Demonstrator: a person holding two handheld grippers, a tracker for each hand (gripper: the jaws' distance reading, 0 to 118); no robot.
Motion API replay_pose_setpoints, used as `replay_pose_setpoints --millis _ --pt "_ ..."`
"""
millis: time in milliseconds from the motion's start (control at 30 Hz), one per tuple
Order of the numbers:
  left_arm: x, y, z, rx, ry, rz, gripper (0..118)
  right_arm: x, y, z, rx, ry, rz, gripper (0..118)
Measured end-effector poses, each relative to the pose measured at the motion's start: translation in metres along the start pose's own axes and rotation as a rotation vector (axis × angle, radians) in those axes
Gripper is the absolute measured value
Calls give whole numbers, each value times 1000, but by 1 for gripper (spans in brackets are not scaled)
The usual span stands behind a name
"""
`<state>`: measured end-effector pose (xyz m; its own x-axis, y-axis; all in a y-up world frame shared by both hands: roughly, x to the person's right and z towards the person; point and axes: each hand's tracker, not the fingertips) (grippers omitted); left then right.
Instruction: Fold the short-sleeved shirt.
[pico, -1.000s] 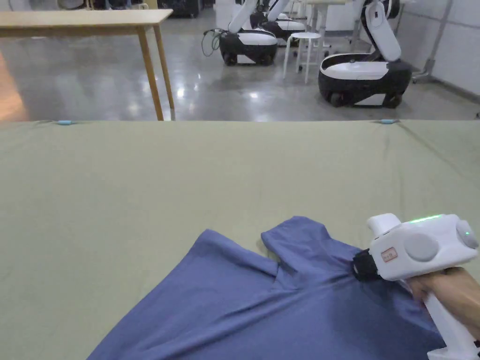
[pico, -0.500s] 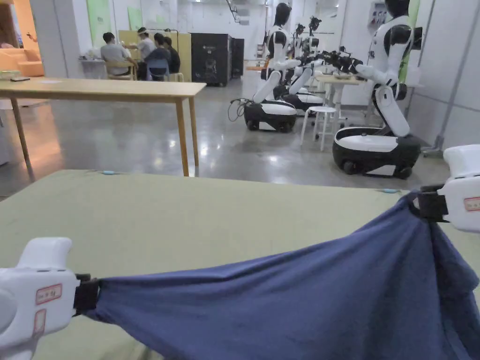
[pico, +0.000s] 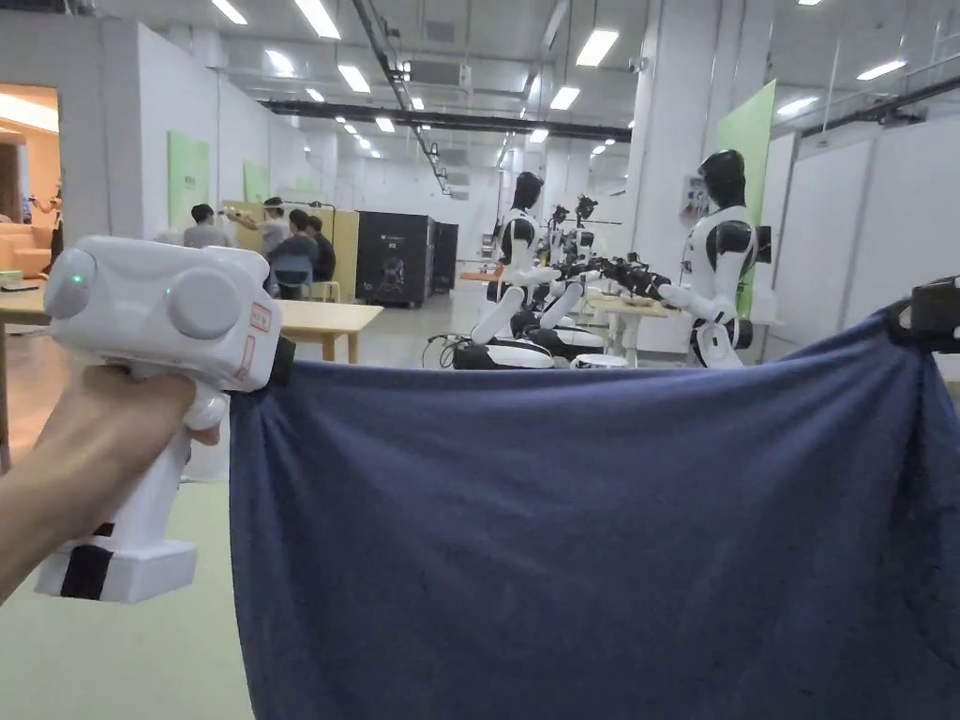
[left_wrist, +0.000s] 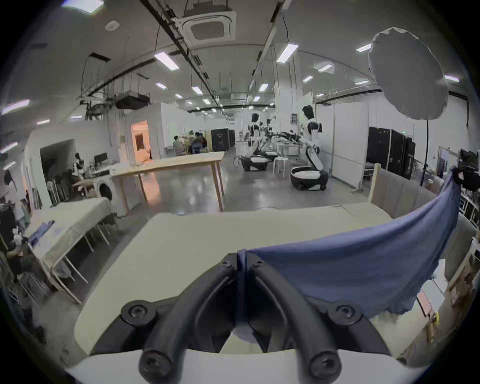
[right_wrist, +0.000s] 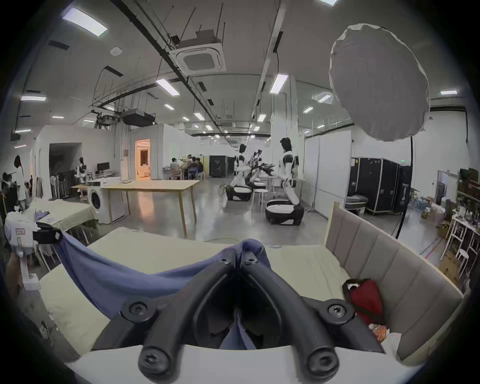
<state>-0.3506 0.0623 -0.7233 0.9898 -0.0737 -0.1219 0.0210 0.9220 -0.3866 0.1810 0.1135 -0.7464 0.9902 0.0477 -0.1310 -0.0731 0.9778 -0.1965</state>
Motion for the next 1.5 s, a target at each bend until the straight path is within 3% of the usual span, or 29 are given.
replay_pose_setpoints --millis 167,500,667,867,1033,1133,1200,1367,1433,1500 --pt "1 38 -25 8 43 -4 5 -2 28 -35 17 -17 -22 3" --pt "7 104 -86 38 141 -78 4 -6 85 -130 20 -66 8 3" --pt "11 123 -128 61 193 -84 4 -15 103 -173 38 -86 39 3" --pt "12 127 -183 56 228 -70 4 -21 106 -224 57 -99 8 3" --pt "15 111 -226 35 248 -48 4 -25 76 -260 16 -102 16 3" --pt "23 92 -248 -43 269 -141 4 -28 51 -280 -37 -110 43 3" --pt "26 72 -258 -44 258 -120 4 -27 28 -289 -65 -97 49 3" --pt "30 8 -270 -140 205 -141 4 -21 -57 -276 -120 -77 0 3" --pt "30 -26 -265 -182 157 -144 4 -17 -98 -261 -189 -45 -71 3" --pt "31 -64 -250 -207 137 -171 4 -12 -143 -237 -228 -12 -69 3"
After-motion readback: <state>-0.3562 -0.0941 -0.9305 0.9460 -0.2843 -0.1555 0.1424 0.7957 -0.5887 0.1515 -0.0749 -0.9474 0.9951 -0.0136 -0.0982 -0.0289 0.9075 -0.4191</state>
